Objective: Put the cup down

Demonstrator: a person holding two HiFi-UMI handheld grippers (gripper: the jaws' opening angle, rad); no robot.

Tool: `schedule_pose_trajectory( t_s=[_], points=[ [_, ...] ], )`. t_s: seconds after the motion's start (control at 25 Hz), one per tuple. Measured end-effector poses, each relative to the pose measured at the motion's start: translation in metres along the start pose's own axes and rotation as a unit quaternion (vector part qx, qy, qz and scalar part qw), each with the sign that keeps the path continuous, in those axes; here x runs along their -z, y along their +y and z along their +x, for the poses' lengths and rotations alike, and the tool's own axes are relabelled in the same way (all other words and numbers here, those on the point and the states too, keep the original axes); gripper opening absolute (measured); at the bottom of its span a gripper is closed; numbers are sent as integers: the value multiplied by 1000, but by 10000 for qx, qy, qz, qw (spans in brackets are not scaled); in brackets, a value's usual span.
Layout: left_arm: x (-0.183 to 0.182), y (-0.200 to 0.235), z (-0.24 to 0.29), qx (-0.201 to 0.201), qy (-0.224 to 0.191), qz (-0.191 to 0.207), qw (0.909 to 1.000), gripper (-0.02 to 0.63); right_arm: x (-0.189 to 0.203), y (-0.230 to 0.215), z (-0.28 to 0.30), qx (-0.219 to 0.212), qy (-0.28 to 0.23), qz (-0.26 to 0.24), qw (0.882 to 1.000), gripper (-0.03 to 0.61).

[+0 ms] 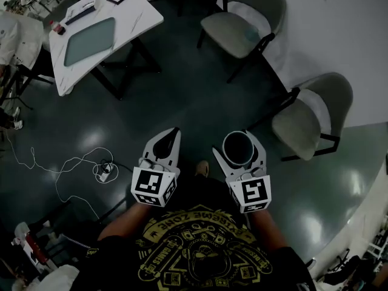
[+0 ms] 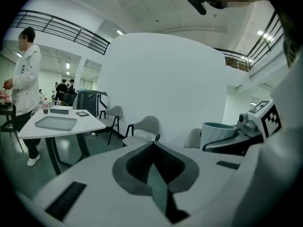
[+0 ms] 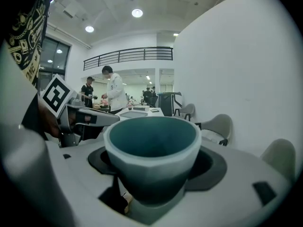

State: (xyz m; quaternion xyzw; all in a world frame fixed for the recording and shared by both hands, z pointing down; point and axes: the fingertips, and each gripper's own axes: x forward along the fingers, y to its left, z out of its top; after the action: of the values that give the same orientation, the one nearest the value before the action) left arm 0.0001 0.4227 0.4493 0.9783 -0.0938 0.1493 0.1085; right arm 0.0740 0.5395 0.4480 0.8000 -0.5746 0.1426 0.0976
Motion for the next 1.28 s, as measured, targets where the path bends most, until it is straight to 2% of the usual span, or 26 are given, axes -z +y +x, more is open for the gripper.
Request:
schedule_pose_trajectory(
  t_s=[0.36,1.28],
  points=[
    [-23,56,14,-293,-130,-189,9993,9,-34,7,59,-75,89,-59,9999,374],
    [-82,220,51,-416,-263,-452,9978,9,-116,45,225,-133,120,-203,9996,374]
  ],
)
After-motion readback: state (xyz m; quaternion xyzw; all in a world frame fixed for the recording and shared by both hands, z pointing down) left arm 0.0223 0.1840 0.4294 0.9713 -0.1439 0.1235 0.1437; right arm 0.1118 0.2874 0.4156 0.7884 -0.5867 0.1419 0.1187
